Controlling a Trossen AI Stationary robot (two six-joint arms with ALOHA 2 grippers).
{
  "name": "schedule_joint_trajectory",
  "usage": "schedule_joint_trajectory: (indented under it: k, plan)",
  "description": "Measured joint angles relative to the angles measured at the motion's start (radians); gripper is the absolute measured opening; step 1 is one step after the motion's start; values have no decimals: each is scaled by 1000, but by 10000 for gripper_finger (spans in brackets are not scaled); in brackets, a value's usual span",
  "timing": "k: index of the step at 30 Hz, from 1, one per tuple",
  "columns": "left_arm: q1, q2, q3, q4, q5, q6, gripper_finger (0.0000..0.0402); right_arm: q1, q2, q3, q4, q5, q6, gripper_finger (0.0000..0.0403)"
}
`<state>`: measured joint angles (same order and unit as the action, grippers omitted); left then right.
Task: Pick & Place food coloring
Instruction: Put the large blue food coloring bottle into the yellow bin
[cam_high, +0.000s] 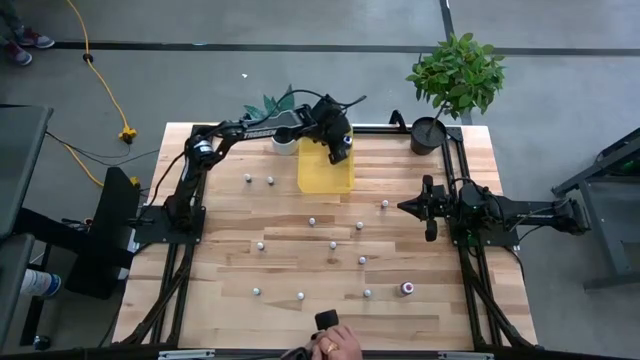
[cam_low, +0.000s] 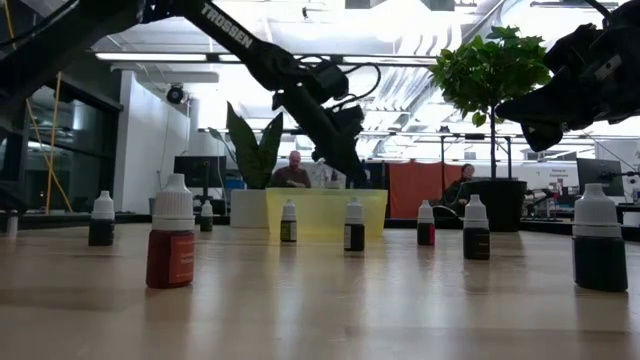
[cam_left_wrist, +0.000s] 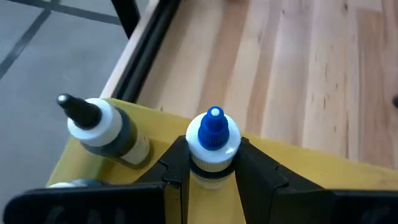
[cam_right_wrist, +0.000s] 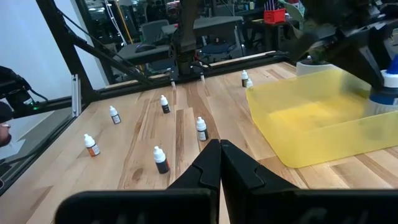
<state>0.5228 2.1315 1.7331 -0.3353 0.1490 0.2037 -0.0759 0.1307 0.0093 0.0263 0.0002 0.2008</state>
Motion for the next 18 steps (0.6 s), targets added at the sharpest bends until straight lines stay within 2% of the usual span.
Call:
schedule_joint_trajectory:
  k: [8,18]
  plan:
    - [34,2,-29,83,-25,-10,86,0,0,0,0,0,0,0]
    - [40,37,-55,142,26,-36,87,0,0,0,0,0,0,0]
